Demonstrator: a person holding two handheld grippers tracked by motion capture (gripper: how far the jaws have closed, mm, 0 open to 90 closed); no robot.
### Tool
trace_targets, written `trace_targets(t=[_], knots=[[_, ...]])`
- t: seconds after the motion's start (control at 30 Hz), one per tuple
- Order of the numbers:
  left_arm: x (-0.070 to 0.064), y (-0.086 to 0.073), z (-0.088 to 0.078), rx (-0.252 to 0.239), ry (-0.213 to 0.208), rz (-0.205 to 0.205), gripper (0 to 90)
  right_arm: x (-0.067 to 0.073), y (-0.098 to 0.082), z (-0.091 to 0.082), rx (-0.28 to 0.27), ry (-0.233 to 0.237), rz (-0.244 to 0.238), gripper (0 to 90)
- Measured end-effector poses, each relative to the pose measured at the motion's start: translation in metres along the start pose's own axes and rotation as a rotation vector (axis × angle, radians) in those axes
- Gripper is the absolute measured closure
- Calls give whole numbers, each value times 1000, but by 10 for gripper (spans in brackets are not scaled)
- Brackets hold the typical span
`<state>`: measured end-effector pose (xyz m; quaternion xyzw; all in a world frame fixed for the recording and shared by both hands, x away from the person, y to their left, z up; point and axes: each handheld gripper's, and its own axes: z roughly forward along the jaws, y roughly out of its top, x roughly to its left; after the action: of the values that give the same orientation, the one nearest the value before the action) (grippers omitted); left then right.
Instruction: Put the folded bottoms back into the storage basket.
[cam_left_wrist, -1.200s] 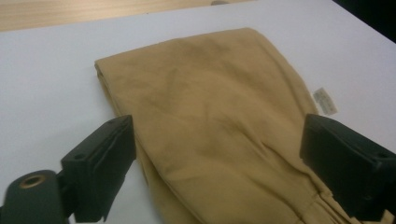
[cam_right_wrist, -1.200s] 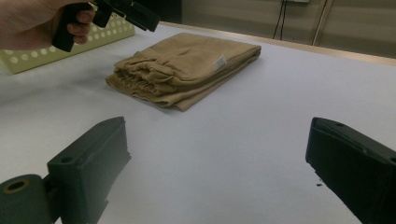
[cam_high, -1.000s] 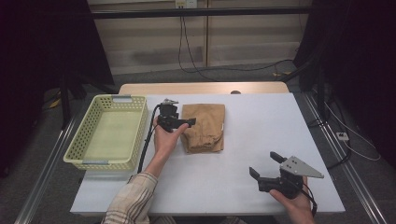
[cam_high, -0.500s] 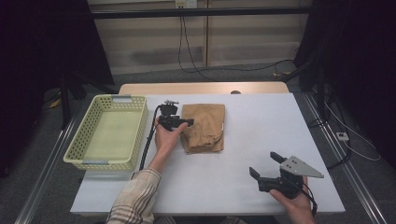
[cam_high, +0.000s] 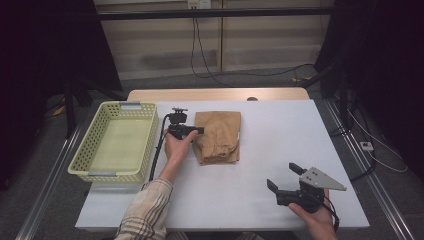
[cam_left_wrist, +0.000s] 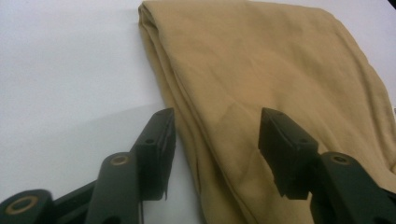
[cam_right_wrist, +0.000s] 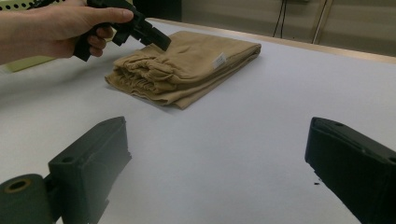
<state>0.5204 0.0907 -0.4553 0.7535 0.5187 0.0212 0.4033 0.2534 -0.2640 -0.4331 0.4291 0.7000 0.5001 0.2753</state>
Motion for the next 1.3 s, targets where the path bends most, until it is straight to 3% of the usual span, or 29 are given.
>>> trace_targets(t=[0.27, 0.33, 0.53, 0.77, 0.9, 0.97, 1.03, 1.3], knots=[[-1, 0, 0, 19, -22, -33, 573, 0, 0, 0, 0, 0, -1, 65], [0, 0, 0, 42, -53, -42, 592, 0, 0, 0, 1, 0, -3, 66], [3, -2, 2, 53, -101, -88, 713, 0, 0, 0, 2, -2, -2, 66], [-1, -6, 5, 64, -136, -94, 820, 0, 0, 1, 4, -2, -3, 66], [-2, -7, 4, 48, -126, -73, 845, 0, 0, 0, 1, -1, -4, 67], [-3, -6, 1, 11, -129, -86, 851, 0, 0, 0, 0, 0, -2, 67], [-4, -5, 0, 7, -129, -86, 854, 0, 0, 0, 0, -1, -2, 66], [-13, 0, -11, -68, -148, -43, 856, -1, 0, -1, -1, -5, 0, 67]])
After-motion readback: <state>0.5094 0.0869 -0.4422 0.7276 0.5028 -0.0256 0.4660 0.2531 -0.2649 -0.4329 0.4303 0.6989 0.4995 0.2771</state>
